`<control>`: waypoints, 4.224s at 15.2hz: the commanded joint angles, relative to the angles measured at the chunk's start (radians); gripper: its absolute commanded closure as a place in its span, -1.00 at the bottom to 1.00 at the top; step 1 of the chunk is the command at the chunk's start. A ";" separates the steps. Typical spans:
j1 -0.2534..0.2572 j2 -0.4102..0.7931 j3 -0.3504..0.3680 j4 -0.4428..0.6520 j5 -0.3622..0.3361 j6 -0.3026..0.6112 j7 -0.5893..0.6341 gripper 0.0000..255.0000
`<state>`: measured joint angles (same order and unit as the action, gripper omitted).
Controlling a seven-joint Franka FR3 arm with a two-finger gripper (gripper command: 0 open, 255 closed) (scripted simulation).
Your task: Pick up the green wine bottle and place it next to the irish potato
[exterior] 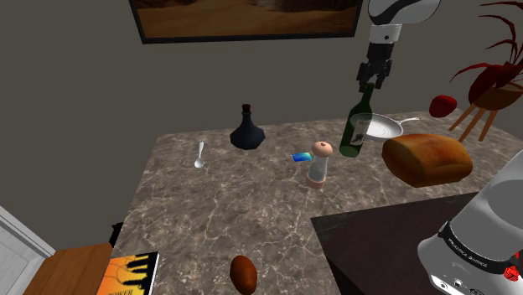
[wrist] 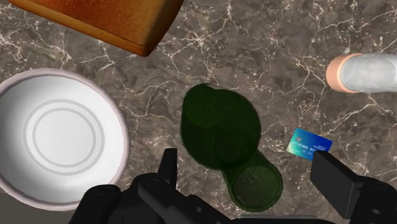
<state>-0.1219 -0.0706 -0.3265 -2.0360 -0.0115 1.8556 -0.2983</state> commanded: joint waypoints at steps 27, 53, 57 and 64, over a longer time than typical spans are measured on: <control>0.002 -0.023 0.004 0.150 -0.006 -0.171 0.006 1.00; 0.126 -0.234 0.203 0.088 0.023 -0.313 0.330 1.00; 0.162 -0.267 0.269 0.054 0.050 -0.308 0.428 1.00; 0.227 -0.284 0.385 0.036 0.106 -0.296 0.598 1.00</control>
<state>0.0943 -0.3546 0.0395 -1.9990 0.0850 1.5554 0.2712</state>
